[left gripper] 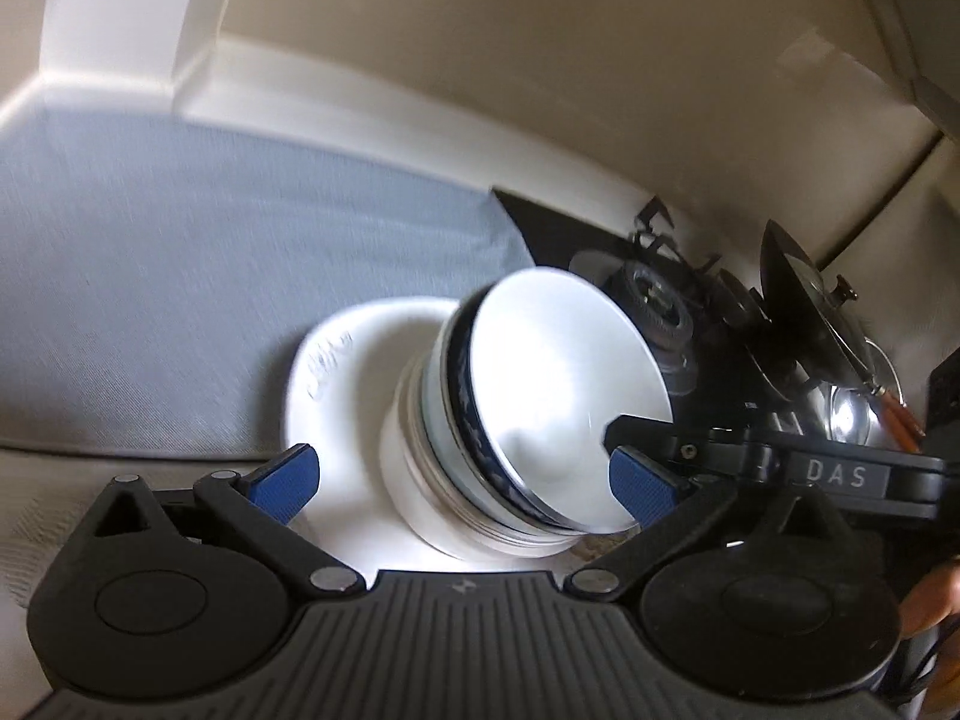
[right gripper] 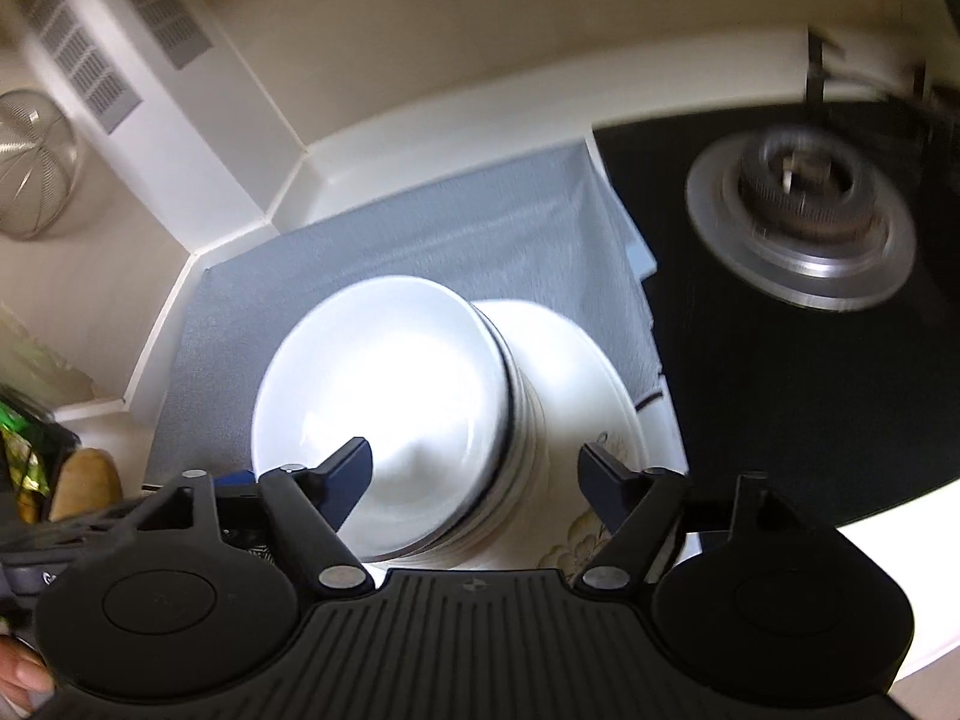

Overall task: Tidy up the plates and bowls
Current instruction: 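Carry the bowl stack with both grippers onto the white floral plates, then open both grippers and pull them back from the stacked bowls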

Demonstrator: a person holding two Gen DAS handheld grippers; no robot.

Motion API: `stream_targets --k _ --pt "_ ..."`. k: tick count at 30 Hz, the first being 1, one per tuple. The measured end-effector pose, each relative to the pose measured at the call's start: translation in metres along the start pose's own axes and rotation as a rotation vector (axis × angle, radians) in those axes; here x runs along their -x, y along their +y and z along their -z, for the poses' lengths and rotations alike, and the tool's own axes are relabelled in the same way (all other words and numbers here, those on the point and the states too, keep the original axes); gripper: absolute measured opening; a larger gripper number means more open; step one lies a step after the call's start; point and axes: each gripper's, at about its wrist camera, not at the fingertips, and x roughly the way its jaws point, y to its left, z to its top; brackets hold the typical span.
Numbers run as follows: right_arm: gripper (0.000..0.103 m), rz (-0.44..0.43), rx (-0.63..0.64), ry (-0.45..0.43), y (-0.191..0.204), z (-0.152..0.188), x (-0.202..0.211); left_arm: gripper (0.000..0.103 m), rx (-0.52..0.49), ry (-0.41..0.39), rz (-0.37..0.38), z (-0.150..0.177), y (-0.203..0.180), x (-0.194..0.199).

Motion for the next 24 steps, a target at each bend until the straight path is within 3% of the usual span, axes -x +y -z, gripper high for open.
stream_targets --k 4,6,8,11,14,18,21,24 --pt "0.084 0.063 0.115 -0.115 0.022 0.012 0.024 0.103 -0.137 -0.108 -0.015 0.012 -0.009 0.023" --pt "0.086 0.101 0.173 -0.165 0.032 0.02 0.034 0.103 -0.183 -0.101 0.0 0.019 -0.01 0.03" --pt "0.092 0.105 0.218 -0.203 0.04 0.029 0.042 0.103 -0.184 -0.074 -0.008 0.026 -0.009 0.034" --pt "0.094 0.123 0.28 -0.252 0.053 0.041 0.053 0.103 -0.182 -0.077 -0.009 0.038 -0.007 0.042" --pt "0.096 0.121 0.328 -0.277 0.066 0.053 0.059 0.103 -0.192 -0.109 -0.035 0.049 -0.007 0.054" --pt "0.098 0.09 0.384 -0.293 0.078 0.067 0.063 0.103 -0.267 -0.176 -0.14 0.064 -0.011 0.076" --pt "0.099 0.063 0.414 -0.307 0.084 0.072 0.064 0.103 -0.339 -0.186 -0.179 0.071 -0.017 0.084" --pt "0.099 0.053 0.396 -0.307 0.081 0.072 0.063 0.103 -0.347 -0.177 -0.196 0.074 -0.021 0.089"
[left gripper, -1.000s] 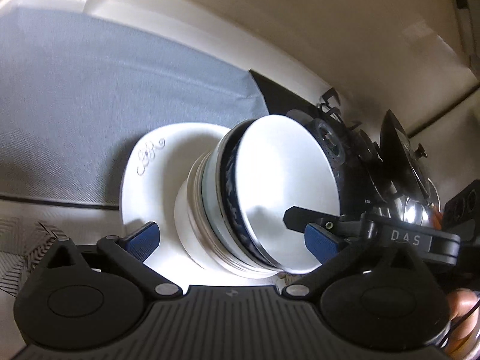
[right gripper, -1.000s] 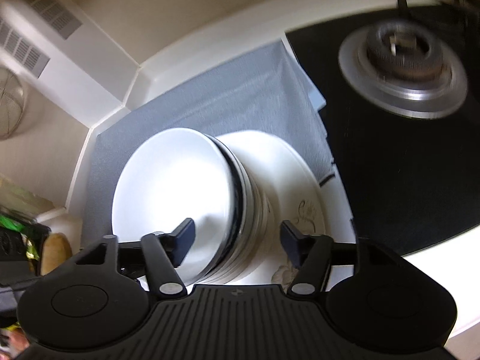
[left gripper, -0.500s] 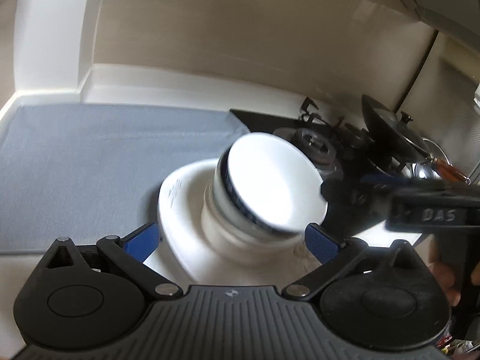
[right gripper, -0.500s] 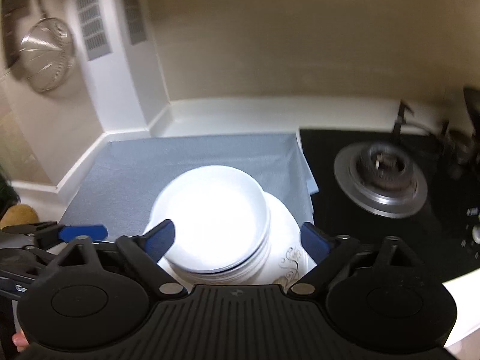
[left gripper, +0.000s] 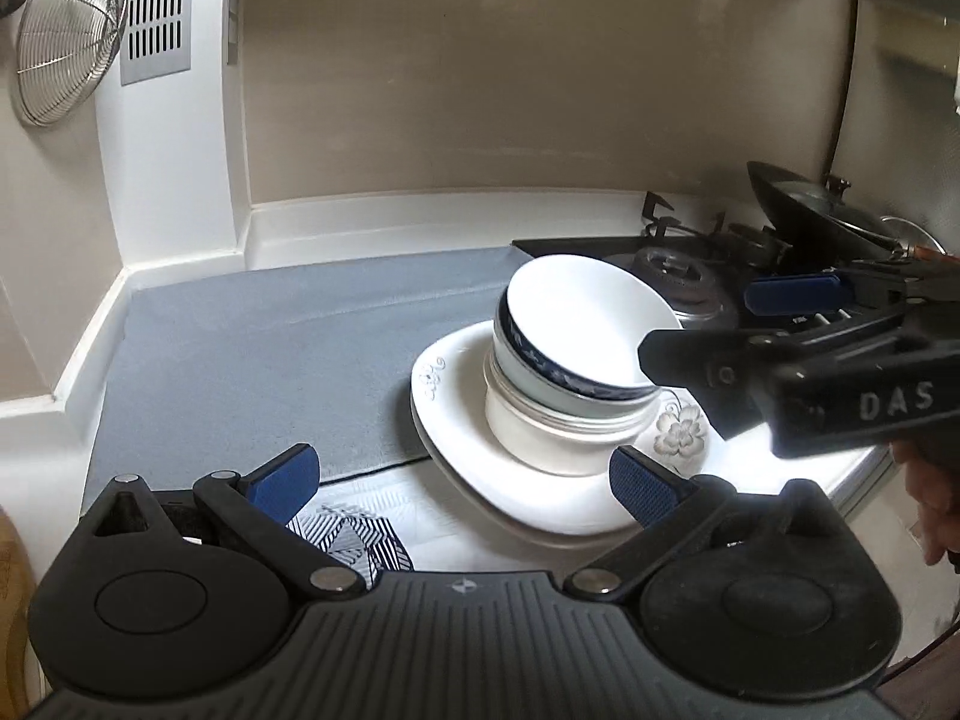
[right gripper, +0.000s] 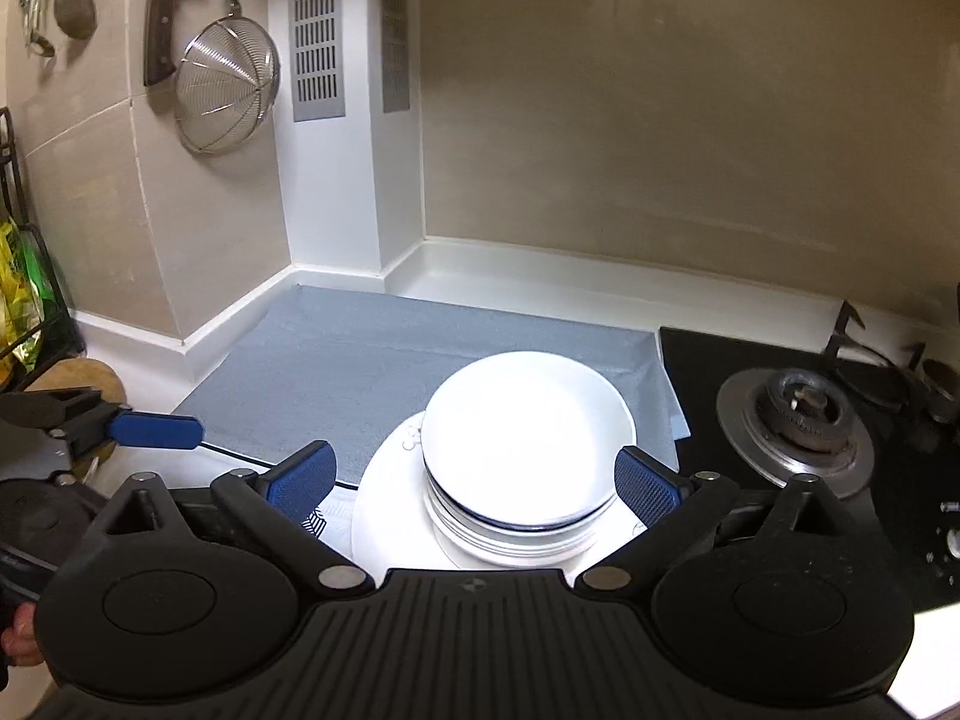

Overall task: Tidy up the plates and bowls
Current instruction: 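Open both grippers and pull them back from the stacked bowls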

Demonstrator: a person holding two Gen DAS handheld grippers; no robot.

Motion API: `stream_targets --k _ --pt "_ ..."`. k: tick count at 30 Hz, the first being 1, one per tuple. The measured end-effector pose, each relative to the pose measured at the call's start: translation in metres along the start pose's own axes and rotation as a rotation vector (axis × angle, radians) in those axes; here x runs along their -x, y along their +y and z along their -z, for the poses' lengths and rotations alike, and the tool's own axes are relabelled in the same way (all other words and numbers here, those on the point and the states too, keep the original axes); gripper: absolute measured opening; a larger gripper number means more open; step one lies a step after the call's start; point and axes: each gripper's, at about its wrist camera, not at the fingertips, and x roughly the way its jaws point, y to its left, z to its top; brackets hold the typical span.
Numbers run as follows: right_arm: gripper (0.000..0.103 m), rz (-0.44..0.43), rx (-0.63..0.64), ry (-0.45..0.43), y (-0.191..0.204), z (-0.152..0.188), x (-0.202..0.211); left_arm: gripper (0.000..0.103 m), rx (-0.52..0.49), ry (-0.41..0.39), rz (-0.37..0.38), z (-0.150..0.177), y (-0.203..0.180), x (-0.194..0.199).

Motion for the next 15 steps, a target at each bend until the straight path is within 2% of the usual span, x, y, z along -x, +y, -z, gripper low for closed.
stream_targets --k 4,8,12,15 --pt "0.099 -0.02 -0.072 0.024 -0.01 0.01 0.004 0.103 0.006 -0.007 -0.011 0.009 0.001 0.015" --pt "0.1 0.012 -0.08 0.047 -0.003 0.018 0.013 0.103 -0.062 -0.065 -0.092 0.027 0.007 0.04" --pt "0.1 0.064 -0.037 0.023 0.021 0.021 0.028 0.103 -0.146 -0.141 -0.148 0.052 0.029 0.068" --pt "0.1 0.065 -0.033 0.045 0.046 0.023 0.031 0.103 -0.181 -0.156 -0.122 0.073 0.048 0.092"
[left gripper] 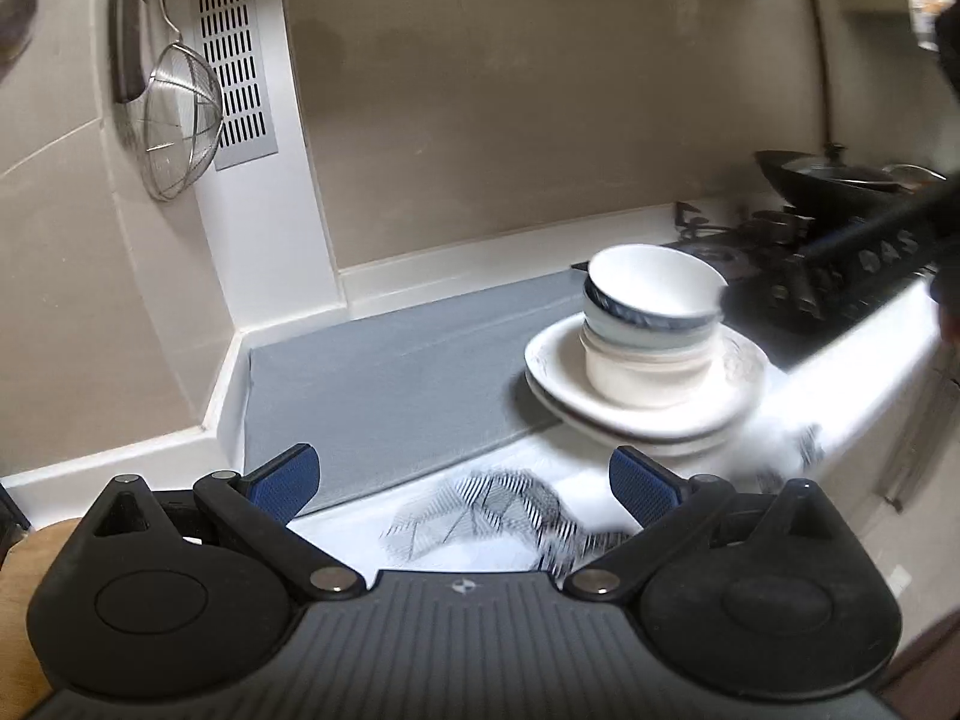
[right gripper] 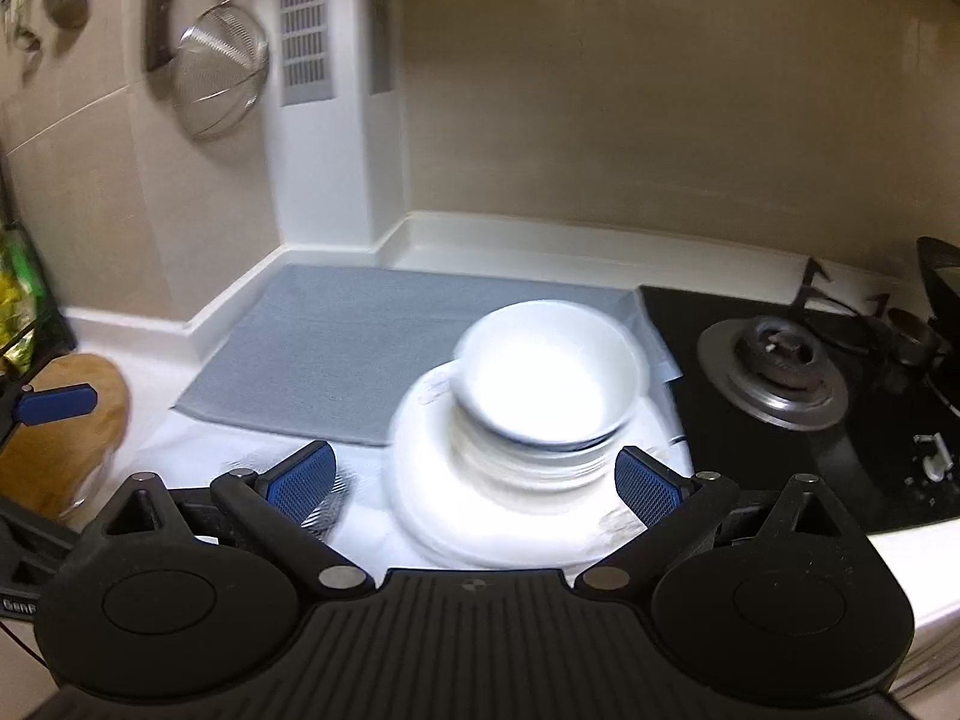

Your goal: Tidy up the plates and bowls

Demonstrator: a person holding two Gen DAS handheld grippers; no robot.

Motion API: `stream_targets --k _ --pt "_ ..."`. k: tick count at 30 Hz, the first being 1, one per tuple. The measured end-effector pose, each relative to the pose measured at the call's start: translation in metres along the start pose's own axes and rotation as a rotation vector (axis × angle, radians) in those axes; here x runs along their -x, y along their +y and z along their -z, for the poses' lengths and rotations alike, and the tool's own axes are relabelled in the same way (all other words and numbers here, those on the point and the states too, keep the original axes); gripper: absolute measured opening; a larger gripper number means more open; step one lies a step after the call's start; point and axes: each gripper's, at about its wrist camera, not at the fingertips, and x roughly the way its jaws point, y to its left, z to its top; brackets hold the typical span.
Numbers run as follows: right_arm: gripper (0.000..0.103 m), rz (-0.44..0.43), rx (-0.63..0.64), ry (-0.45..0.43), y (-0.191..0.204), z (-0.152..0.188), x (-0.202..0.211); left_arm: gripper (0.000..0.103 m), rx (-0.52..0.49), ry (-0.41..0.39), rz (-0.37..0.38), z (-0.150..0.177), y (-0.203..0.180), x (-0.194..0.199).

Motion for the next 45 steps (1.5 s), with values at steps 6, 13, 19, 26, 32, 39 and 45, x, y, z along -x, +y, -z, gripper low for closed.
stream_targets --k 6,13,19,26,32,39,45 --pt "0.099 -0.012 0.113 0.029 0.06 0.006 0.01 0.103 -0.052 0.049 -0.01 0.04 0.035 0.028" --pt "0.1 -0.012 0.197 0.044 0.101 0.0 0.015 0.103 0.031 0.155 -0.25 0.085 0.091 0.05" --pt "0.1 -0.04 0.27 0.058 0.13 -0.006 0.011 0.103 0.051 0.231 -0.306 0.111 0.119 0.039" --pt "0.1 -0.058 0.316 0.078 0.15 -0.01 0.002 0.102 0.012 0.225 -0.389 0.118 0.136 0.028" --pt "0.1 -0.057 0.318 0.104 0.156 -0.013 -0.009 0.103 -0.011 0.131 -0.322 0.099 0.116 0.044" --pt "0.1 -0.073 0.329 0.121 0.162 -0.012 -0.017 0.103 -0.023 0.162 -0.277 0.104 0.1 0.037" --pt "0.1 -0.074 0.323 0.127 0.162 -0.012 -0.02 0.103 -0.012 0.191 -0.277 0.106 0.101 0.036"
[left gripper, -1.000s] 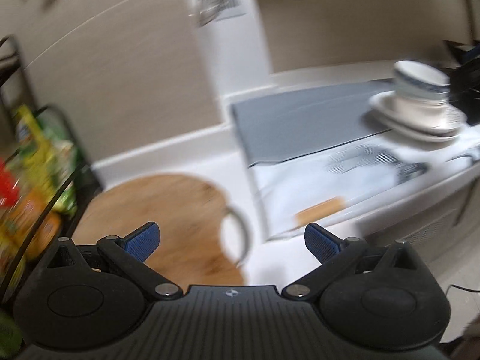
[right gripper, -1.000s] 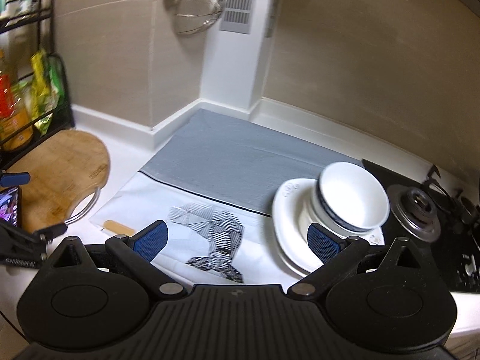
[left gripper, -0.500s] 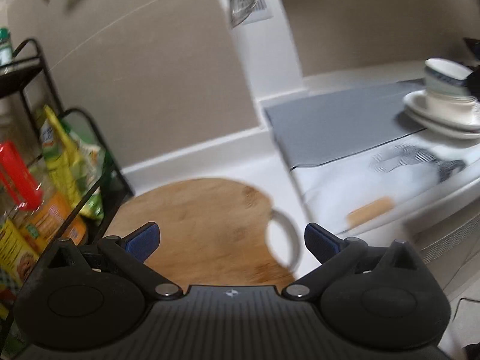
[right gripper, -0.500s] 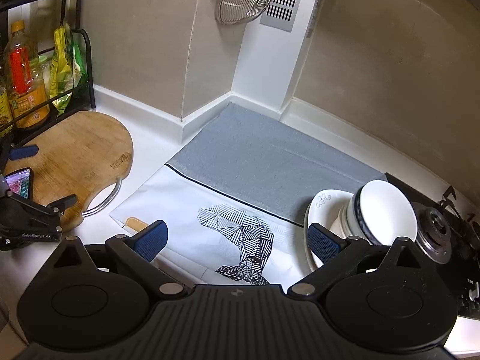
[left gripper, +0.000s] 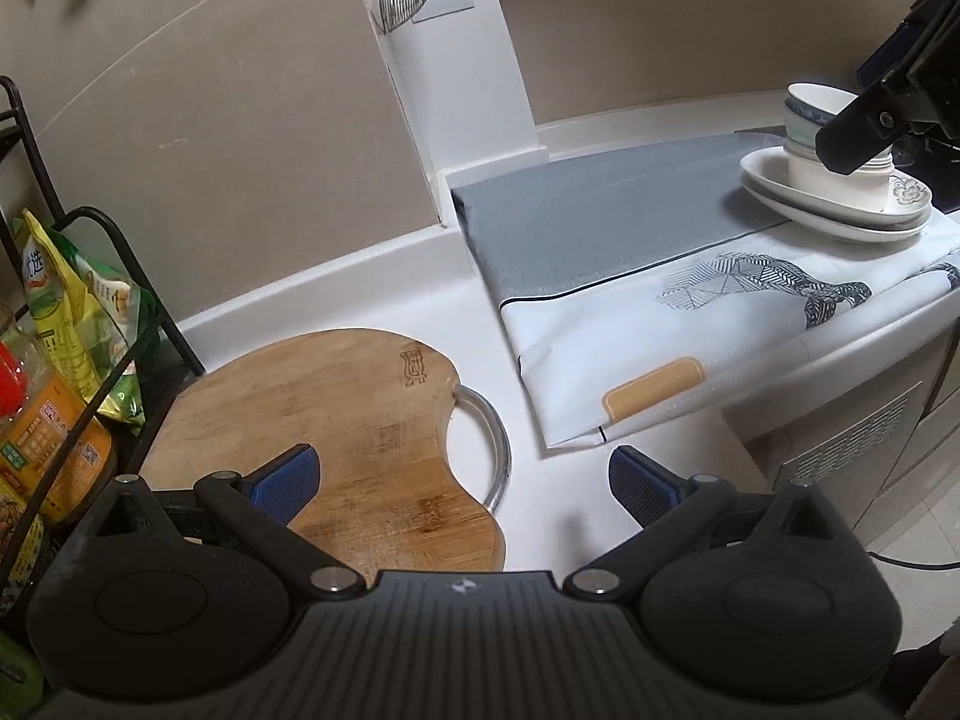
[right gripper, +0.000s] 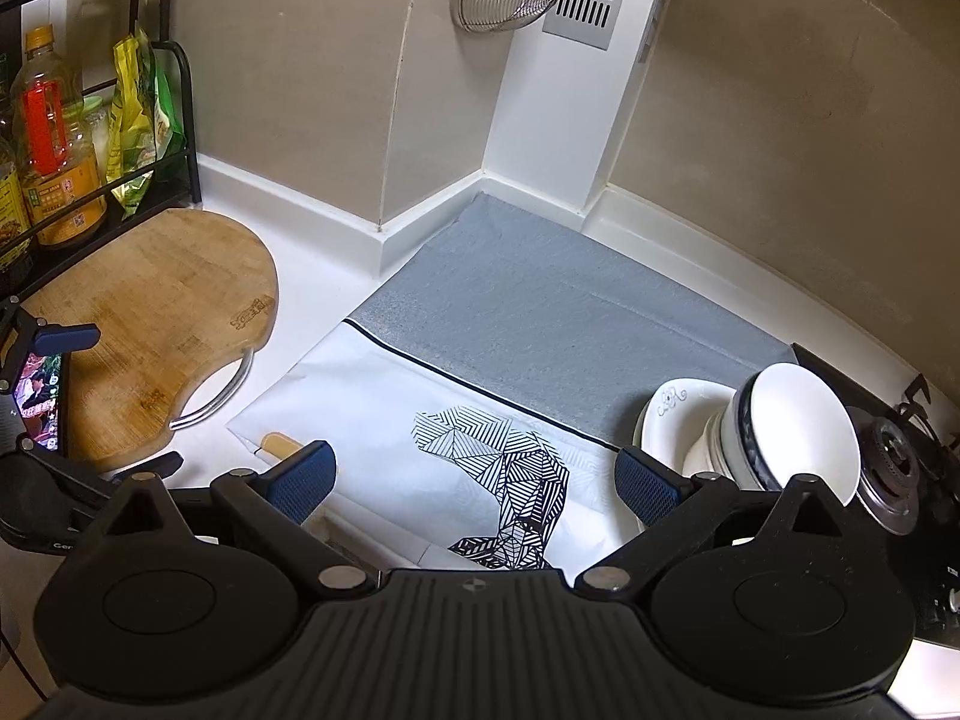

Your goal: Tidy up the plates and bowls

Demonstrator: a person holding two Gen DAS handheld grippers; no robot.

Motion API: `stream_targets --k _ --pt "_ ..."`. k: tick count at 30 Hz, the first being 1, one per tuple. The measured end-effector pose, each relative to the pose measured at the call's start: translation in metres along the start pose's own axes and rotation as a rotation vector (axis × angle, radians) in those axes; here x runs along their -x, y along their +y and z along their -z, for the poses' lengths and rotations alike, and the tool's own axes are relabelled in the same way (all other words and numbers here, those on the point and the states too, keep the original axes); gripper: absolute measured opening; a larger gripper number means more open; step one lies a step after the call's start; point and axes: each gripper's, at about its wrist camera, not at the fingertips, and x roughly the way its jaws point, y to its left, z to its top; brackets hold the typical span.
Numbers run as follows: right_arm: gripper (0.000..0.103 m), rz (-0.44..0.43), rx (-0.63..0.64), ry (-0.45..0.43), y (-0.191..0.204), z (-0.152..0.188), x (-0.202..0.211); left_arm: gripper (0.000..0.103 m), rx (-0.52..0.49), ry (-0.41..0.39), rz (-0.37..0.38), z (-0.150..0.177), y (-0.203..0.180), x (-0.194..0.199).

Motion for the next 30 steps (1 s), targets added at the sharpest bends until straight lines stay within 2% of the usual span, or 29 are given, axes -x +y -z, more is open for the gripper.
stream_targets --k 13,16,19,22,26,30 --pt "0.1 0.002 -0.017 0.009 -0.003 0.003 0.001 0.103 -0.002 0.019 -0.028 0.0 0.003 -0.004" --pt "0.1 0.002 -0.017 0.01 -0.004 0.003 0.001 0.103 0.006 0.037 -0.058 0.003 0.008 -0.014" --pt "0.1 0.004 -0.016 0.012 -0.005 0.004 0.002 0.103 -0.002 0.043 -0.121 0.004 0.017 -0.024" --pt "0.1 0.009 -0.021 0.013 -0.006 0.005 0.003 0.103 0.043 -0.002 -0.145 -0.003 0.027 -0.017" --pt "0.1 0.006 -0.026 0.018 -0.006 0.005 0.001 0.103 0.024 -0.045 -0.115 -0.013 0.02 -0.005" --pt "0.1 -0.001 -0.016 0.01 -0.004 0.005 0.002 0.103 0.004 -0.05 -0.078 -0.015 0.009 -0.002"
